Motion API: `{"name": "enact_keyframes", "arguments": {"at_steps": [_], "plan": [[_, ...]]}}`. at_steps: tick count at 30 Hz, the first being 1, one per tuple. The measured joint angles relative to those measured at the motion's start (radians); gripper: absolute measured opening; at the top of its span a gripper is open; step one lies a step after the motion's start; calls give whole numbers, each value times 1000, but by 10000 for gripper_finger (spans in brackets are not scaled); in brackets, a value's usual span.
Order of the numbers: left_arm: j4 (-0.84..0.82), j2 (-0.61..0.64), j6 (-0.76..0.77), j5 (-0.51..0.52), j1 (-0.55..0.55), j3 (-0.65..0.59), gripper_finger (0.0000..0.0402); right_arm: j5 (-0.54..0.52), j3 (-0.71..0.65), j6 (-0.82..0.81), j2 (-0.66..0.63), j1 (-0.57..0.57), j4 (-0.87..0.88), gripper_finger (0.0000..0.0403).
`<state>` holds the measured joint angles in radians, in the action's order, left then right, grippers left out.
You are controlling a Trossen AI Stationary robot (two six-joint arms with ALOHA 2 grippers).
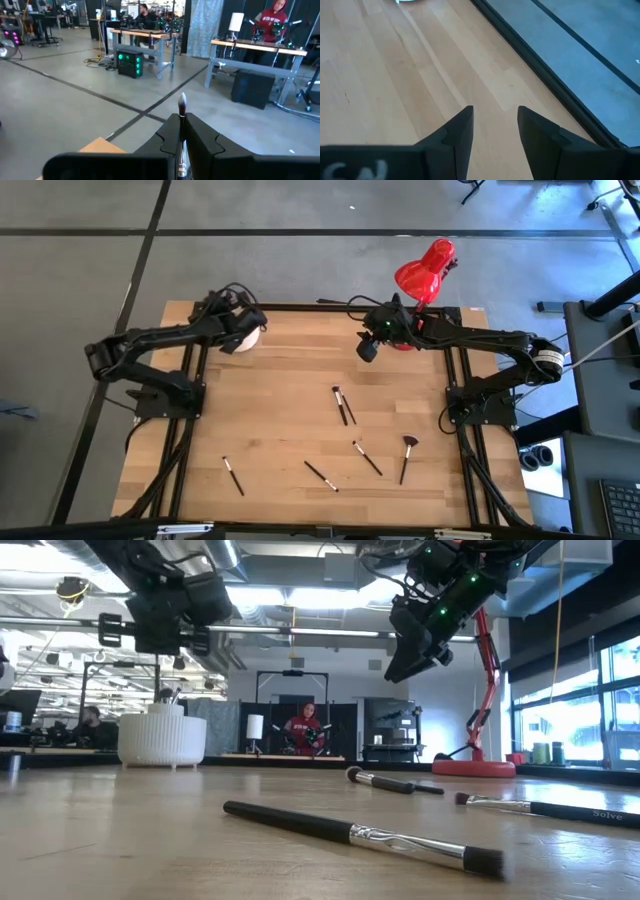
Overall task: Put items in baskets/containers
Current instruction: Put the eyeshadow brush into the organizer
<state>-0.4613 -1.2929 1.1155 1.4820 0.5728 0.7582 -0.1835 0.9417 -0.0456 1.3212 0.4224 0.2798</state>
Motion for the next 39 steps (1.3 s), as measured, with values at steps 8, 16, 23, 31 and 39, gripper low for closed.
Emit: {"name": "enact_keyframes", "arguments": {"at_steps": [8, 16, 23, 31, 39], "plan": [[78, -63, -45, -10, -1, 0, 29, 0, 0, 2, 0, 0, 0, 154], [77, -69, -89, -11, 0, 0, 52, 0, 0, 2, 0, 0, 1, 154], [69, -45, -226, -168, -12, 41, 80, 0, 0, 2, 0, 0, 3, 154], [-93, 90, -696, -1094, -84, 110, 87, 0, 0, -12, 0, 0, 51, 154], [-626, 155, -269, -1567, -297, 110, 68, 0, 0, -51, 0, -7, 92, 154]]}}
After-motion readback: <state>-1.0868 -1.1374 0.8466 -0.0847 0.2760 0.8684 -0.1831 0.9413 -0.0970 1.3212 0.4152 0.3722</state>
